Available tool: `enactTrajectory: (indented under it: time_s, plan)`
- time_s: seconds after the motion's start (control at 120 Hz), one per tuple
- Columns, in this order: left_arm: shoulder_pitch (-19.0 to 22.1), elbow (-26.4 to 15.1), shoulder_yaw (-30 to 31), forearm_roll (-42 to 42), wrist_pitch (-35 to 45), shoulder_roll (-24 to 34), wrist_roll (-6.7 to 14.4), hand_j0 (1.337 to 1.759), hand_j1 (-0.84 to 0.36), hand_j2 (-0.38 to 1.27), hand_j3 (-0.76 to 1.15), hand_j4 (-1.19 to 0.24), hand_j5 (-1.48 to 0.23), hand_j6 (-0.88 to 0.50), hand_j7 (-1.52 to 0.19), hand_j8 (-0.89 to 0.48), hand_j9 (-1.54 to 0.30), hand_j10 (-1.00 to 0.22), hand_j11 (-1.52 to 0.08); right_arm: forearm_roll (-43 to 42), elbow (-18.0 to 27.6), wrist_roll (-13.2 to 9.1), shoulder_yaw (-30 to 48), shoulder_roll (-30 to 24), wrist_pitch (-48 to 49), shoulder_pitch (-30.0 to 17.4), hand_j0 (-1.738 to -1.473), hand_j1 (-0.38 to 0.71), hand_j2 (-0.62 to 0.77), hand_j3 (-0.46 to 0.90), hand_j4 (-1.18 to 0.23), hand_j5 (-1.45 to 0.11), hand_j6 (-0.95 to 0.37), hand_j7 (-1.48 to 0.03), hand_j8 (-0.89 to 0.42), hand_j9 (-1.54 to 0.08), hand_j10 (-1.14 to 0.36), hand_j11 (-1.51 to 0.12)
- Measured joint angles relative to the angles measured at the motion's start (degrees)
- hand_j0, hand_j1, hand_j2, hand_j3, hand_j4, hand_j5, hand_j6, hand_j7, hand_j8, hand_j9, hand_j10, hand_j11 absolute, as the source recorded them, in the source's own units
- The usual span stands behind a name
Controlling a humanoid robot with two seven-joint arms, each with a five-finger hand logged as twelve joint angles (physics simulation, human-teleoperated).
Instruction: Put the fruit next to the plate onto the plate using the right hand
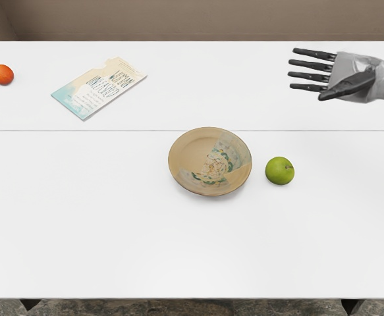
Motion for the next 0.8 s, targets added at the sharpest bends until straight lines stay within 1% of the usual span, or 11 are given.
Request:
enactTrajectory:
  time_s: [0.167,0.25,0.292,0.342,0.442,0.467,0.5,0.55,0.642,0.75,0.8]
  plan:
    - [0.0,0.0,0.0,0.0,0.0,0.0,0.0,1.658,0.07,0.05,0.0,-0.23,-0.3,-0.23,-0.3,-0.23,-0.3,-0.23,-0.3,-0.2,0.1,-0.6,0.2,0.4,0.1,0.0,-1.658,-0.31,-0.01,0.0,-0.03,-0.05,-0.03,-0.05,-0.03,-0.05,-0.03,-0.05]
    - [0.0,0.0,0.0,0.0,0.0,0.0,0.0,1.658,0.07,0.05,0.0,-0.23,-0.3,-0.23,-0.3,-0.23,-0.3,-0.23,-0.3,-1.8,-0.9,1.6,0.4,0.9,0.1,0.0,-1.658,-0.31,-0.01,0.0,-0.03,-0.05,-0.03,-0.05,-0.03,-0.05,-0.03,-0.05]
    - [0.0,0.0,0.0,0.0,0.0,0.0,0.0,1.658,0.07,0.05,0.0,-0.23,-0.3,-0.23,-0.3,-0.23,-0.3,-0.23,-0.3,-5.7,-1.6,2.4,1.7,1.2,0.1,0.2,-1.658,-0.31,-0.01,0.0,-0.03,-0.05,-0.03,-0.05,-0.03,-0.05,-0.03,-0.05]
    - [0.0,0.0,0.0,0.0,0.0,0.0,0.0,1.658,0.07,0.05,0.0,-0.23,-0.3,-0.23,-0.3,-0.23,-0.3,-0.23,-0.3,-12.8,-2.1,3.1,4.7,1.4,0.1,0.3,-1.658,-0.31,-0.01,0.0,-0.03,-0.05,-0.03,-0.05,-0.03,-0.05,-0.03,-0.05]
    - [0.0,0.0,0.0,0.0,0.0,0.0,0.0,1.658,0.07,0.05,0.0,-0.23,-0.3,-0.23,-0.3,-0.23,-0.3,-0.23,-0.3,-26.4,-2.0,3.9,9.2,1.3,0.1,0.2,-1.658,-0.3,-0.01,0.0,-0.04,-0.05,-0.04,-0.05,-0.04,-0.05,-0.04,-0.05]
    - [0.0,0.0,0.0,0.0,0.0,0.0,0.0,1.658,0.07,0.05,0.0,-0.23,-0.3,-0.23,-0.3,-0.23,-0.3,-0.23,-0.3,-29.7,-1.0,4.1,9.9,1.1,0.1,0.1,-1.658,-0.3,-0.01,0.0,-0.04,-0.05,-0.04,-0.05,-0.04,-0.05,-0.04,-0.05]
    - [0.0,0.0,0.0,0.0,0.0,0.0,0.0,1.658,0.07,0.05,0.0,-0.23,-0.3,-0.23,-0.3,-0.23,-0.3,-0.23,-0.3,-33.9,1.6,4.2,10.7,0.6,0.1,-0.1,-1.658,-0.3,-0.01,0.0,-0.04,-0.05,-0.04,-0.05,-0.04,-0.05,-0.04,-0.05]
    - [0.0,0.0,0.0,0.0,0.0,0.0,0.0,1.658,0.07,0.05,0.0,-0.23,-0.3,-0.23,-0.3,-0.23,-0.3,-0.23,-0.3,-39.0,7.1,4.3,11.5,-1.1,0.1,-1.1,-1.658,-0.3,-0.01,0.0,-0.04,-0.05,-0.04,-0.05,-0.04,-0.05,-0.04,-0.05]
    - [0.0,0.0,0.0,0.0,0.0,0.0,0.0,1.658,0.07,0.05,0.0,-0.23,-0.3,-0.23,-0.3,-0.23,-0.3,-0.23,-0.3,-45.5,17.0,4.6,11.8,-4.4,0.1,-4.0,-1.658,-0.29,-0.01,0.0,-0.05,-0.07,-0.05,-0.07,-0.05,-0.07,-0.05,-0.07]
    - [0.0,0.0,0.0,0.0,0.0,0.0,0.0,1.658,0.07,0.05,0.0,-0.23,-0.3,-0.23,-0.3,-0.23,-0.3,-0.23,-0.3,-50.6,24.0,4.3,11.9,-6.1,-0.1,-7.6,-1.658,-0.24,-0.02,0.0,-0.09,-0.12,-0.09,-0.12,-0.09,-0.12,-0.09,-0.12]
    - [0.0,0.0,0.0,0.0,0.0,0.0,0.0,1.658,0.07,0.05,0.0,-0.23,-0.3,-0.23,-0.3,-0.23,-0.3,-0.23,-0.3,-54.6,27.8,4.1,11.8,-6.5,-2.4,-9.0,-1.658,-0.23,-0.02,0.0,-0.1,-0.13,-0.1,-0.13,-0.1,-0.13,-0.1,-0.13]
